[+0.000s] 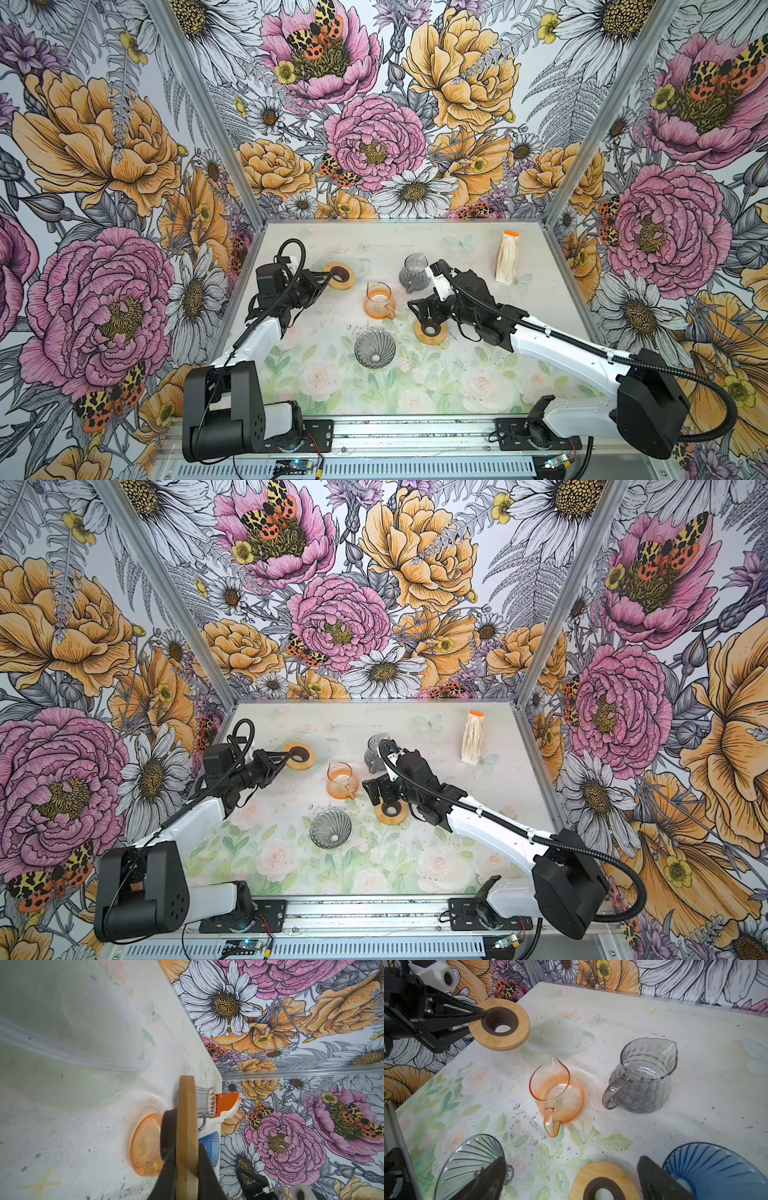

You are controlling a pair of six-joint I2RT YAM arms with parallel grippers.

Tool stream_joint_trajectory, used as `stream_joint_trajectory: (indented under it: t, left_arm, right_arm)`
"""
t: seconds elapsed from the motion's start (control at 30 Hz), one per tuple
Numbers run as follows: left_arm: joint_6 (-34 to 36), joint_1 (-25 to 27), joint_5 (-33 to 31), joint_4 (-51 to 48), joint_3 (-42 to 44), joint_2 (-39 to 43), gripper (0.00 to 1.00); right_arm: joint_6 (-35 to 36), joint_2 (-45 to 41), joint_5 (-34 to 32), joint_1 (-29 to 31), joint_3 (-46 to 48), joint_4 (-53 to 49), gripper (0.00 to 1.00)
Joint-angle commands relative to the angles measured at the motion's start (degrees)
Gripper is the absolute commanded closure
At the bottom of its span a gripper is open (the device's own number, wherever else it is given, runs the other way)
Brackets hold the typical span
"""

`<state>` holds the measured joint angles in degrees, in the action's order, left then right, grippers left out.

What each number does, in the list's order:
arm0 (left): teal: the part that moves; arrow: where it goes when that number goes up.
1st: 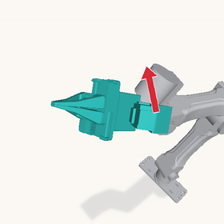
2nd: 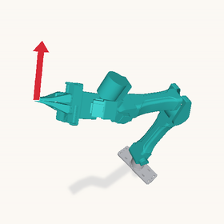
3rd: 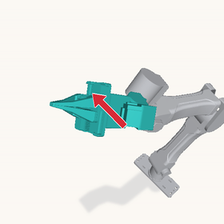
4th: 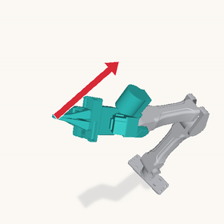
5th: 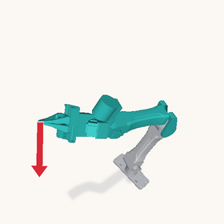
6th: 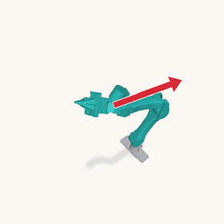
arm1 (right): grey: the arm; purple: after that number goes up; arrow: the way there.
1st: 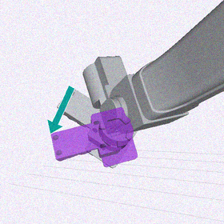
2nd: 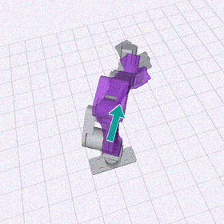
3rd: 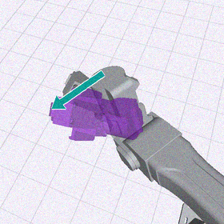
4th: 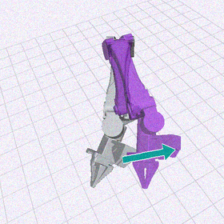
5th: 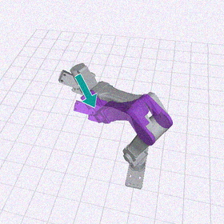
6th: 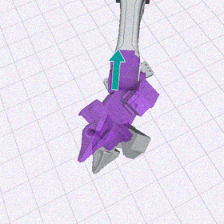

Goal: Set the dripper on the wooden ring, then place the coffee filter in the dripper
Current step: 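Lift the bamboo holder with the left gripper and carry it over the orange pitcher, then lower the bamboo holder onto the orange pitcher's mouth and open the left gripper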

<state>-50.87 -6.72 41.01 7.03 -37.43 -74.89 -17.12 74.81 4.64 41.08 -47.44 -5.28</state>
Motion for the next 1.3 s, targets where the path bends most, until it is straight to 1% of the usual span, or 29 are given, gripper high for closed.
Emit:
stream_joint_trajectory:
  t: [0.0, 0.17, 0.3, 0.5, 0.73, 0.87, 1.1, 1.13, 1.17, 1.27]
  left_arm:
    - [-0.63, 0.87, 5.82, 5.48, -1.97, -1.51, 1.0]
    - [-2.44, 3.12, 9.79, 10.12, -2.42, -4.28, 1.0]
    - [-3.53, 5.86, 13.02, 13.2, -3.04, -7.04, 1.0]
    - [-3.77, 8.87, 15.12, 14.47, -2.4, -9.68, 1.0]
    - [-9.05, 11.0, 16.96, 24.57, -0.51, -14.75, 1.0]
    - [-14.19, 11.7, 17.64, 33.91, 0.46, -19.47, 1.0]
    - [-29.75, 11.64, 18.1, 60.64, 3.38, -28.86, 1.0]
    - [-31.7, 11.58, 17.98, 63.82, 3.8, -31.97, 1.0]
    - [-33.44, 11.39, 17.96, 67.01, 4.15, -33.31, 1.0]
    - [-34.91, 11.28, 17.93, 70.14, 4.97, -35.3, 1.0]
  right_arm:
    - [-0.13, -0.83, -1.45, 0.74, -2.19, 1.06, 0.0]
    - [-0.32, -1.31, -2.99, 1.37, -1.64, 1.97, 0.01]
    - [-0.36, -1.77, -3.67, 1.41, -0.9, 2.73, 0.01]
    - [-0.55, -2.29, -4.37, 1.88, -0.33, 2.88, 0.0]
    - [-0.62, -2.65, -4.86, 1.97, 0.2, 3.08, 0.0]
    - [-0.67, -2.73, -4.99, 1.99, 0.4, 3.08, 0.01]
    - [-0.64, -3.69, -5.61, 2.07, 1.12, 3.08, 0.01]
    - [-0.61, -3.73, -5.65, 2.07, 1.14, 3.09, 0.0]
    - [-0.63, -3.75, -5.69, 2.07, 1.21, 3.03, 0.01]
    - [-0.6, -3.88, -5.87, 2.07, 1.3, 2.99, 0.0]
